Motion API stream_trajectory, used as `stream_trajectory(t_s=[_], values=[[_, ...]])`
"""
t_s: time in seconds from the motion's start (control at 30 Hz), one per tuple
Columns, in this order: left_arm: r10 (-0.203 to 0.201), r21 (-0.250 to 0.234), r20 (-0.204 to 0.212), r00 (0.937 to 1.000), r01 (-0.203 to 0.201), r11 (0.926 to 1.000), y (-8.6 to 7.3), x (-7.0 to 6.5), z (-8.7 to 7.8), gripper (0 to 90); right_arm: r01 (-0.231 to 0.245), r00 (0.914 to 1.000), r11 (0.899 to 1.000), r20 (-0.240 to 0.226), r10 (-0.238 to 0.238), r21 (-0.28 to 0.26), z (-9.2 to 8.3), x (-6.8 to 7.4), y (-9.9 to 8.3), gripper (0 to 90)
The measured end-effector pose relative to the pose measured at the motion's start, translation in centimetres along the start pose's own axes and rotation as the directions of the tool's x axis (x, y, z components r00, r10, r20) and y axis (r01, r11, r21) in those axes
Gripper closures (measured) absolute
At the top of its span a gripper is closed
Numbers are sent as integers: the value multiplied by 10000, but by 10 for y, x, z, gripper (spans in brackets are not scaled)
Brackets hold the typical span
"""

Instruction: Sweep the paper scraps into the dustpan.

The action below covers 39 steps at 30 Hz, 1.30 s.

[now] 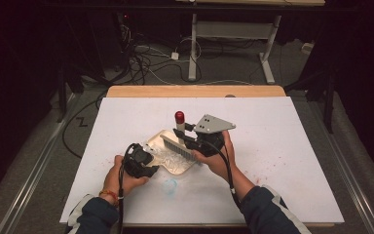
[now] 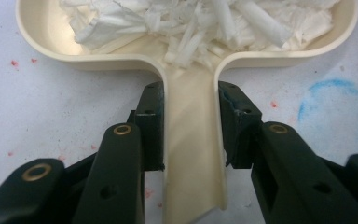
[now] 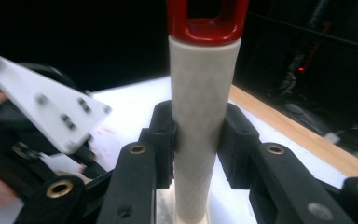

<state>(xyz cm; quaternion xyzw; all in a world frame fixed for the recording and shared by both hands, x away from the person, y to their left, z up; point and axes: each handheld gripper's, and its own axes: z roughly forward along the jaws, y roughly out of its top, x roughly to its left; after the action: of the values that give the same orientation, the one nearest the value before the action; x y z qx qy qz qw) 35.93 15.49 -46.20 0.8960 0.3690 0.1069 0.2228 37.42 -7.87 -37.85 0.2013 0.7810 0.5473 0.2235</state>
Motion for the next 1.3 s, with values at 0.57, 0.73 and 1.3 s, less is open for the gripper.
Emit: stream_trajectory(t_s=[0.57,0.73,1.3], values=[[-65,-15,50,10000,65,10000,-1,0,0,634,624,9745,9980,2162,-596,-64,-7,-36,20,701],[46,47,70,10000,-47,10000,-3,1,-2,634,646,9602,9961,2680,-784,598,6,-47,3,701],[272,198,-171,9995,-269,9994,-8,0,-3,632,725,9971,9947,158,-739,725,-17,8,-4,702]])
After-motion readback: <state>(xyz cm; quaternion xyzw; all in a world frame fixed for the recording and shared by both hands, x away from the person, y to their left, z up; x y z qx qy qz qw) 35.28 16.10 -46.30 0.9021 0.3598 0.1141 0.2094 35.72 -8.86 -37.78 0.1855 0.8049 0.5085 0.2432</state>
